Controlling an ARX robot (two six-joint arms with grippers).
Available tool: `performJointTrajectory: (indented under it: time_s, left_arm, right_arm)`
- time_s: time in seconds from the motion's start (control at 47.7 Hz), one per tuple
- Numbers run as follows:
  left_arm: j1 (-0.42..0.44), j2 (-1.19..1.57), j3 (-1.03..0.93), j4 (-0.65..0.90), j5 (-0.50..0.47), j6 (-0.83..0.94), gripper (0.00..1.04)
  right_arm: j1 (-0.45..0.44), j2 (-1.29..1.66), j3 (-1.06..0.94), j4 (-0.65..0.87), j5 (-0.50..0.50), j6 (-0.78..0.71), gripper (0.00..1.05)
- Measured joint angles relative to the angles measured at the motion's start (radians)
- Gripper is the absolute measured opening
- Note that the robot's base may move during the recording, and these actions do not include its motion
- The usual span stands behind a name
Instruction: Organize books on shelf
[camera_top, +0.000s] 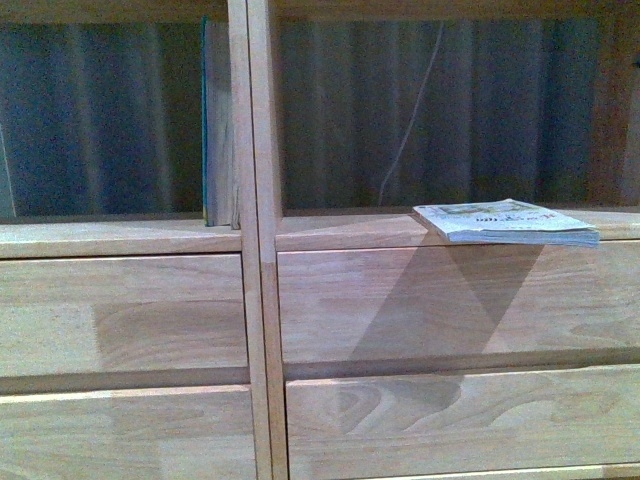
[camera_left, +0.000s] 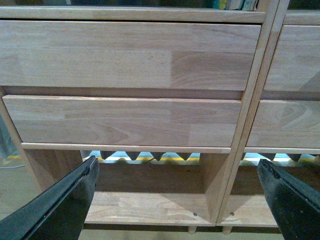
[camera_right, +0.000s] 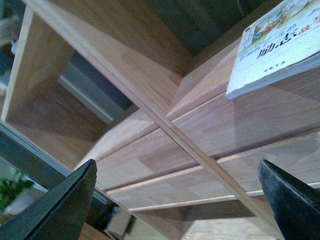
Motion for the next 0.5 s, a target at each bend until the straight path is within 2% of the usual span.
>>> performJointTrajectory:
  time_s: [0.189, 0.503]
  left_arm:
    - [0.000, 0.000, 0.000, 0.000, 0.000, 0.000, 0.98]
    - [0.000, 0.000, 0.000, 0.000, 0.000, 0.000, 0.98]
  right_arm:
    - [0.048, 0.296, 0.224, 0.021, 0.082, 0.193, 0.98]
    - [0.073, 0.534, 0.423, -0.023, 0.167, 0.274, 0.98]
